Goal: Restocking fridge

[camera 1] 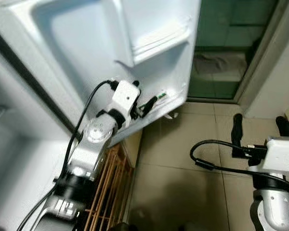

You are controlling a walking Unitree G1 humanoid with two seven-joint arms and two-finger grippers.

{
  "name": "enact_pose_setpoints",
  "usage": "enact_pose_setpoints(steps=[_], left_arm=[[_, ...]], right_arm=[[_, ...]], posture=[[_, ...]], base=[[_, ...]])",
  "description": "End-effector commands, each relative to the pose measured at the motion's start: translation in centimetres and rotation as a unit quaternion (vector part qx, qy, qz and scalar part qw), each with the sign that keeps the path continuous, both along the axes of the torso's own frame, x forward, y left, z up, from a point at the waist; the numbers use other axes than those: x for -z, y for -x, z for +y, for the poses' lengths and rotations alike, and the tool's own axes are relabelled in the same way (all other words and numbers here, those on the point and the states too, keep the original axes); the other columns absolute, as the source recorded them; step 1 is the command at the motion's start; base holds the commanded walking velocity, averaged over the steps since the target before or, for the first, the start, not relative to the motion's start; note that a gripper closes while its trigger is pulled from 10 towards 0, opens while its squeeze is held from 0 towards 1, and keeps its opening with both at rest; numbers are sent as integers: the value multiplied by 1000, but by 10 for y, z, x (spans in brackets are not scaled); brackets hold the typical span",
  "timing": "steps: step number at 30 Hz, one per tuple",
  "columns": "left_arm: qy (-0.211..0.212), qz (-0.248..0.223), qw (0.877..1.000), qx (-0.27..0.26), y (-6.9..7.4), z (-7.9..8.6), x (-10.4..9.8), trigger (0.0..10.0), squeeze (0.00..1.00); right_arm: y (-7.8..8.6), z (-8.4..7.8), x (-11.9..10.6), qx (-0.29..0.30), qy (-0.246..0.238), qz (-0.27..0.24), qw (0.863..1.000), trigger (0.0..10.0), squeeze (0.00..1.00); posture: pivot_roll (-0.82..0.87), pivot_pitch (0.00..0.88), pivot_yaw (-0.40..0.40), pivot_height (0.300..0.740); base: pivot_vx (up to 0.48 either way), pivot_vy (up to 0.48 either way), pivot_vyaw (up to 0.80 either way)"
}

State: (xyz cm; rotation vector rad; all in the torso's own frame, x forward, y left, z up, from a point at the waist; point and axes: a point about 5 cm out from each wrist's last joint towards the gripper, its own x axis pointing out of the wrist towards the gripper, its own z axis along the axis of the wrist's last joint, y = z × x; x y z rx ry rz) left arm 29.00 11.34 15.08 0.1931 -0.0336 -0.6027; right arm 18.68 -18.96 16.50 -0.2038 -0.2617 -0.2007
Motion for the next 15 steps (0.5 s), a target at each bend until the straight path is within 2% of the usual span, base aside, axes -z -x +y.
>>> enact_pose_setpoints(steps=[1,2,5,7,8,9,12,15], left_arm=[[4,-6,1000,-22,11,15,-8,10000,0],[4,-6,1000,-22,11,15,-8,10000,0],[25,-8,996,-81,43,35,-6,10000,0],[86,-21,986,-145,57,44,-8,10000,0],[86,-21,986,-145,57,44,-8,10000,0],[112,-14,980,-167,58,46,-7,10000,0],[130,-12,973,-188,48,43,-8,10000,0],[123,-38,974,-185,43,37,-17,10000,0]], right_arm=[[0,-3,1,2,-10,4,1000,10000,75],[0,-3,1,2,-10,4,1000,10000,75],[-1,-7,1,13,-13,2,1000,10000,75],[0,-14,4,39,-23,6,999,10000,75],[0,-14,4,39,-23,6,999,10000,75],[-1,-18,7,47,-31,11,998,10000,75],[-12,-20,13,37,-27,16,999,10000,75],[-21,-21,12,34,-29,14,999,10000,78]], posture=[[-145,46,88,740],[-145,46,88,740],[-135,35,81,740],[-125,31,73,740],[-125,31,73,740],[-126,26,72,740],[-132,16,64,740],[-134,4,52,740]], base=[[0,0,0],[0,0,0],[0,0,0],[0,0,0],[0,0,0],[0,0,0],[0,0,0],[0,0,0]])
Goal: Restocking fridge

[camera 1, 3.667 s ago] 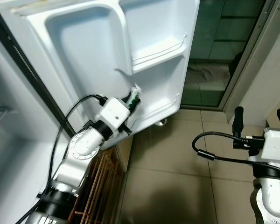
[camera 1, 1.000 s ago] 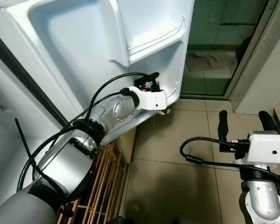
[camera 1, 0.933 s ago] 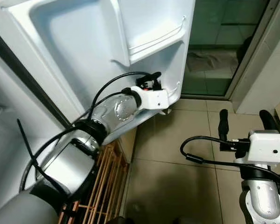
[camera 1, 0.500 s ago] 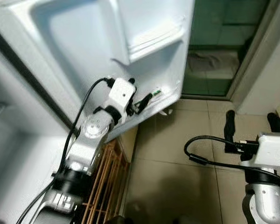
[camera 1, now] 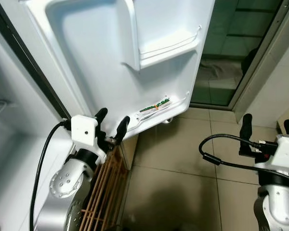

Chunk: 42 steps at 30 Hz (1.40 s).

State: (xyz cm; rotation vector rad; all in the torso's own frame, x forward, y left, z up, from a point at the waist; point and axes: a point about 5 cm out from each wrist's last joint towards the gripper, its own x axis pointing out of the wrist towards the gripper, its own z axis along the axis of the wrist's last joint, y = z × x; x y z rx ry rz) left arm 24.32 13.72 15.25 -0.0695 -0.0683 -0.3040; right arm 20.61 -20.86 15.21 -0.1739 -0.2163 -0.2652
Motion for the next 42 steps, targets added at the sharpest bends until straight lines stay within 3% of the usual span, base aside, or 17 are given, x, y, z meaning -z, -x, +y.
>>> enact_pose_setpoints(steps=[1,8,11,16,22,28,36,42], left_arm=[[-24,-52,997,-45,-2,12,-19,10000,0],[-103,-129,986,-11,10,5,-39,10000,0],[-108,-112,988,-18,20,17,-35,10000,0],[-94,-92,991,-21,31,28,-30,10000,0],[-66,-81,992,-68,23,25,-27,10000,0],[-56,-49,993,-89,16,30,-9,10000,0],[-73,-70,991,-92,9,28,-16,10000,0],[-61,-68,992,-88,7,26,-19,10000,0]], right_arm=[[-3,-2,-3,1,-6,-6,1000,10000,78],[5,1,-7,-2,13,-16,1000,10000,75],[15,7,-13,-15,38,-24,999,10000,78],[18,1,-15,-11,44,-19,999,10000,75],[11,3,-17,-18,43,-27,999,10000,78],[0,-4,-14,-15,1,-20,1000,10000,82],[-9,-2,-10,-33,7,-12,999,10000,75],[-10,1,-7,-39,3,-6,999,10000,78]], posture=[[-137,4,51,740],[-127,14,35,740],[-121,19,34,740],[-121,21,27,740],[-125,11,15,740],[-138,5,19,740],[-126,6,15,740],[-121,9,16,740]], base=[[0,0,0],[0,0,0],[0,0,0],[0,0,0],[0,0,0],[0,0,0],[-32,0,0],[-303,0,0]])
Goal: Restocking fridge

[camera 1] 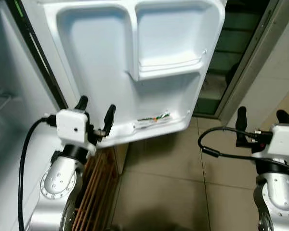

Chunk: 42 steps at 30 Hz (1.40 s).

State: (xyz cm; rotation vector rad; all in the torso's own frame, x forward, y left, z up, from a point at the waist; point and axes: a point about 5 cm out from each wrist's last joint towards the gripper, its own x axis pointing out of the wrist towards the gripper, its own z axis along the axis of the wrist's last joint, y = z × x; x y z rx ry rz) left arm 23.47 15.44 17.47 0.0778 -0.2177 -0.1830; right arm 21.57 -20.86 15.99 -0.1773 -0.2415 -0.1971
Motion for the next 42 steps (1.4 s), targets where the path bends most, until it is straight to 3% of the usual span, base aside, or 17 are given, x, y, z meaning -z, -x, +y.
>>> enact_pose_setpoints(steps=[1,14,29,33,42], left_arm=[[2,13,1000,-19,-2,7,3,10000,0],[-21,3,1000,16,-7,-4,0,10000,0],[-27,28,999,22,-16,-7,11,10000,0],[19,67,998,1,-29,-10,21,10000,0],[9,73,997,9,-32,-12,27,10000,0]], right_arm=[[-1,1,1,-6,-4,3,1000,10000,78],[-1,-1,4,-3,2,7,1000,10000,78],[-1,-1,8,1,3,14,1000,10000,75],[-1,0,11,1,1,17,1000,10000,78],[0,-1,11,5,0,15,1000,10000,78]], posture=[[-121,9,16,740],[-133,12,24,740],[-140,6,33,740],[-143,0,39,740],[-160,0,51,740]], base=[[-326,0,0],[-122,-25,0],[0,-479,0],[0,-480,0],[0,-480,0]])
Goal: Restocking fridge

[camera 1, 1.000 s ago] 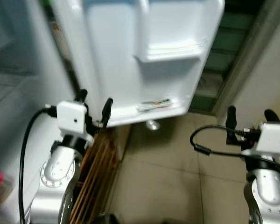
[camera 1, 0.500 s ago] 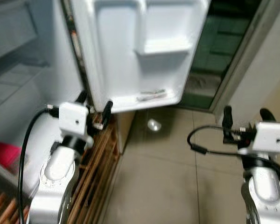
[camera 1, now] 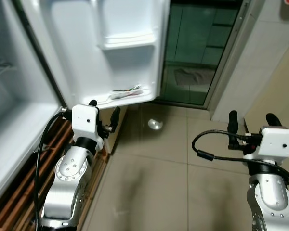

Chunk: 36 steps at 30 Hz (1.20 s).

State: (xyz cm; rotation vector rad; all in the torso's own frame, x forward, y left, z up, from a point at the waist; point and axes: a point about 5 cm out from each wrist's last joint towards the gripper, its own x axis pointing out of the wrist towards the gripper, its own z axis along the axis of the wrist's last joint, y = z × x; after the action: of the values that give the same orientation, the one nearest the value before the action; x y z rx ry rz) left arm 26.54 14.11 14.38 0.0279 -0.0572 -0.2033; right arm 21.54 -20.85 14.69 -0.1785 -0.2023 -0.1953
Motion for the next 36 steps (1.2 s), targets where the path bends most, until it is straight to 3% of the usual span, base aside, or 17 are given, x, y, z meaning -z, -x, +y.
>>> enact_pose_setpoints(steps=[1,8,15,22,36], left_arm=[[-7,-9,1000,0,-2,1,-4,10000,0],[-18,0,1000,-4,-5,1,2,10000,0],[-30,11,999,-4,-7,1,9,10000,0],[-30,23,999,-38,-13,5,14,10000,0],[-27,25,998,-54,-22,3,14,10000,0]], right_arm=[[0,-1,-2,5,1,-5,1000,10000,78],[2,0,2,2,7,1,1000,10000,82],[8,3,9,-1,11,16,1000,10000,114],[13,3,13,0,13,24,1000,10000,114],[18,0,19,1,18,37,999,10000,125]], posture=[[-160,0,51,740],[-162,0,51,740],[-165,0,57,740],[-176,0,59,740],[-184,0,60,740]], base=[[0,-480,0],[0,-480,0],[0,0,760],[149,-395,744],[286,-382,717]])
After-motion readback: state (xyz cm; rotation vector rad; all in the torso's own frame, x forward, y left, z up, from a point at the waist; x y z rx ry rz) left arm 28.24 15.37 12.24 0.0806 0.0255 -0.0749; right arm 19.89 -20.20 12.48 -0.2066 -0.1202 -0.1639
